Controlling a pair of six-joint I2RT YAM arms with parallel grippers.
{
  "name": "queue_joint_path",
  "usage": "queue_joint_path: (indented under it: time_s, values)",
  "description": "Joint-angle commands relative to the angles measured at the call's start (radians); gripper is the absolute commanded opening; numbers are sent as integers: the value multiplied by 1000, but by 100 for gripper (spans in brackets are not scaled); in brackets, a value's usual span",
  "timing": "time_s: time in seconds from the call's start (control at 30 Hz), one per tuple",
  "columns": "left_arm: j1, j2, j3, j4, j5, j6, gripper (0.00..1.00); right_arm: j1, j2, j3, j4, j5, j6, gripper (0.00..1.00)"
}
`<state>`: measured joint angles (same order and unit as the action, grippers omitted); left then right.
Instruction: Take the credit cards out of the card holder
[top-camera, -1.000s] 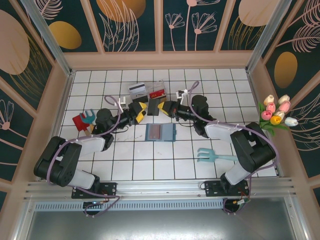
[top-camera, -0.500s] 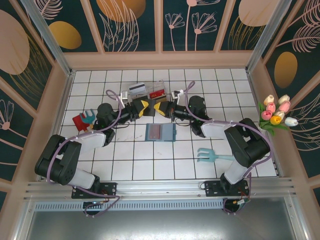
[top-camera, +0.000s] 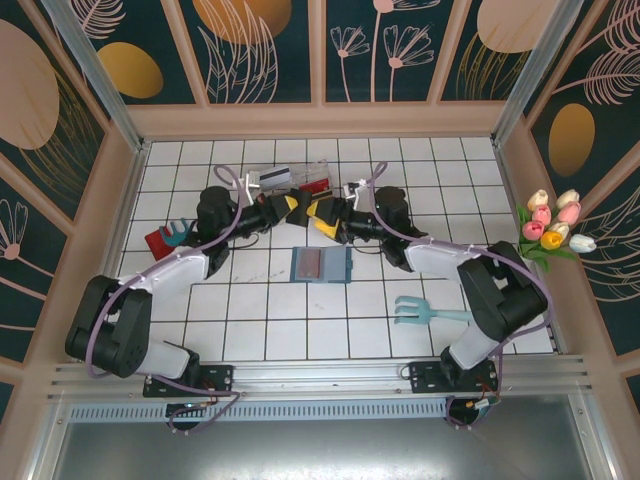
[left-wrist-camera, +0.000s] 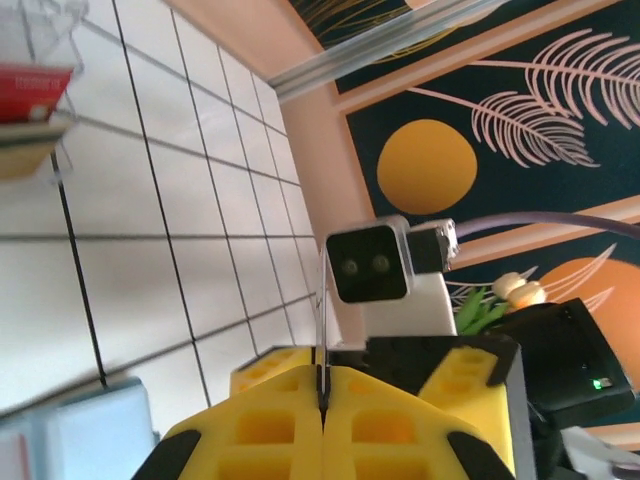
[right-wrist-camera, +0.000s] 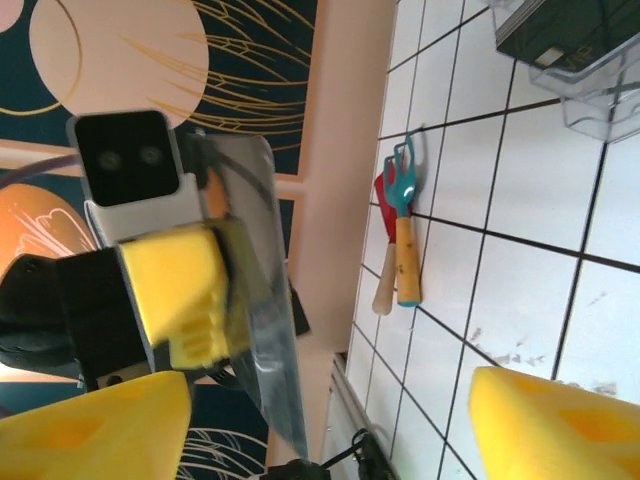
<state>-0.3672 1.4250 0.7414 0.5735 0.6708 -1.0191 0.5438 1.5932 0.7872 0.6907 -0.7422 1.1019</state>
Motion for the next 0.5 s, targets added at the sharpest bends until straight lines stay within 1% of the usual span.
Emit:
queue_joint_path:
  time_s: [0.0,0.03,0.1,0.13,0.23,0.4,0.47]
  values:
    - [1,-17,114,-248,-42,282,0,-49,-96,28,-163,53,-178,88]
    - [2,-6,155,-319,-60,342,0,-56,-126,28,-215,82,-227,92]
    - [2,18,224,-434,-90,448,0,-68,-173,30,-310,134,-312,98]
    - [2,32,284,-495,-107,502,0,-74,-196,30,-355,164,-346,99]
    - [2,66,387,-623,-178,645,0,-105,-242,29,-461,247,-407,99]
    - [1,106,489,-716,-272,879,0,-137,-265,43,-625,380,-483,99]
    - [2,117,514,-749,-271,992,0,-140,-266,44,-662,409,-503,99]
